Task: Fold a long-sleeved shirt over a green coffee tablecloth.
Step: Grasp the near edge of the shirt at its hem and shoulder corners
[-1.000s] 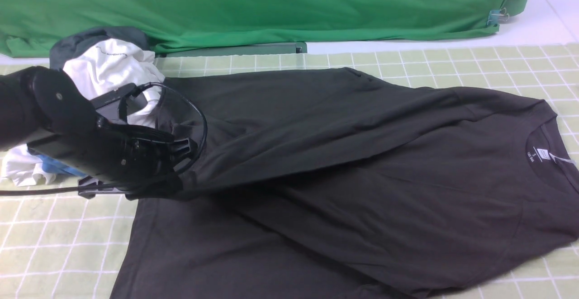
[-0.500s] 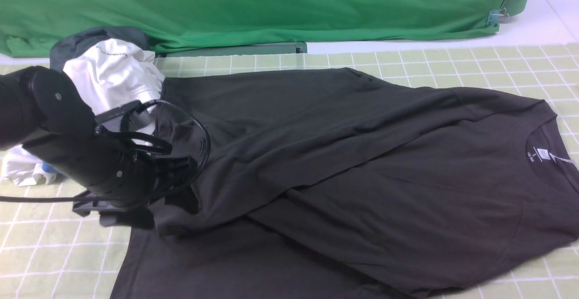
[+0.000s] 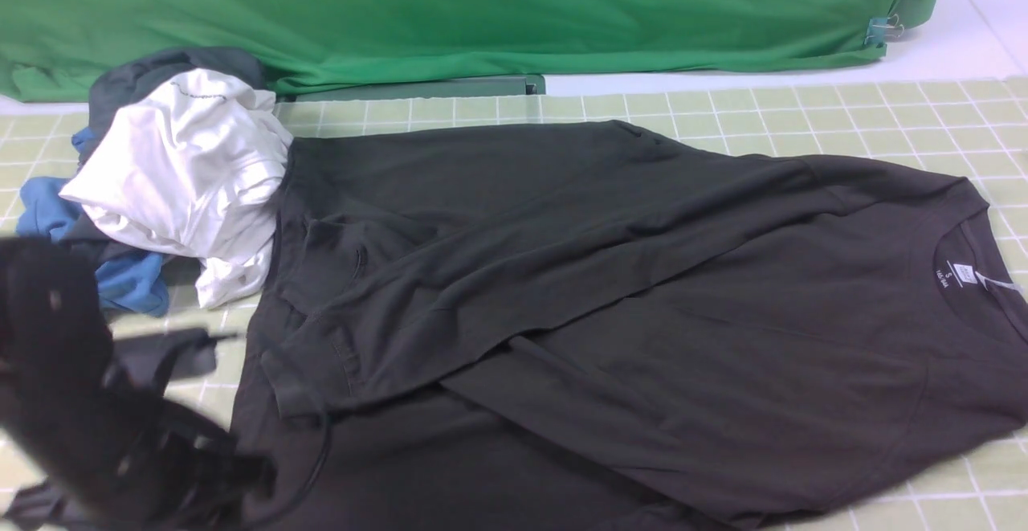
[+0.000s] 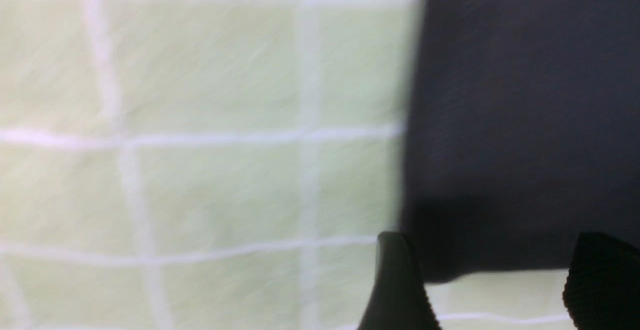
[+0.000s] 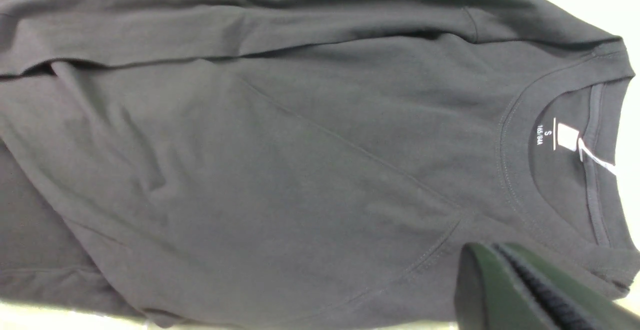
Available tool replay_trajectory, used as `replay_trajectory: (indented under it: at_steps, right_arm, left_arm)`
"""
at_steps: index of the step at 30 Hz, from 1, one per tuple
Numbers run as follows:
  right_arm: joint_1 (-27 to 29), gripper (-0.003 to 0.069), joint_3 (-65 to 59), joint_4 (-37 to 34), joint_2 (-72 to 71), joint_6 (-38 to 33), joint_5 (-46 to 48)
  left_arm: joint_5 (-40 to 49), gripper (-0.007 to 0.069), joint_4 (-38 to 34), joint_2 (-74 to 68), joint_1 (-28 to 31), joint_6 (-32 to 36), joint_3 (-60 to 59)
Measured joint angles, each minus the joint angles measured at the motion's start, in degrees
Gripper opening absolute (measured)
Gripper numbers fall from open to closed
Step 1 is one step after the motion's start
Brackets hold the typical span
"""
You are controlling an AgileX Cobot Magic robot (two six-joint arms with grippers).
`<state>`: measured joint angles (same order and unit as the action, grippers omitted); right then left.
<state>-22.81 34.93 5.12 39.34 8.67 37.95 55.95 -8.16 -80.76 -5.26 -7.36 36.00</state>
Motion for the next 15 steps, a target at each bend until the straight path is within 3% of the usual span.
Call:
replay_trajectory:
  at_steps: [9,15]
  right_arm:
    - [0.0,0.0019,0.0,0.0,0.0,0.0,-1.5]
    - [0.0,0.0020,0.3,-0.8,0.0,0.0,-0.5]
  left_arm:
    - [-8.3,0.0449,2.4,0.0,0.0,-0.1,-4.4]
    - [-10.0,0.0355,1.5,-0.3,0.0,1.0,-5.1]
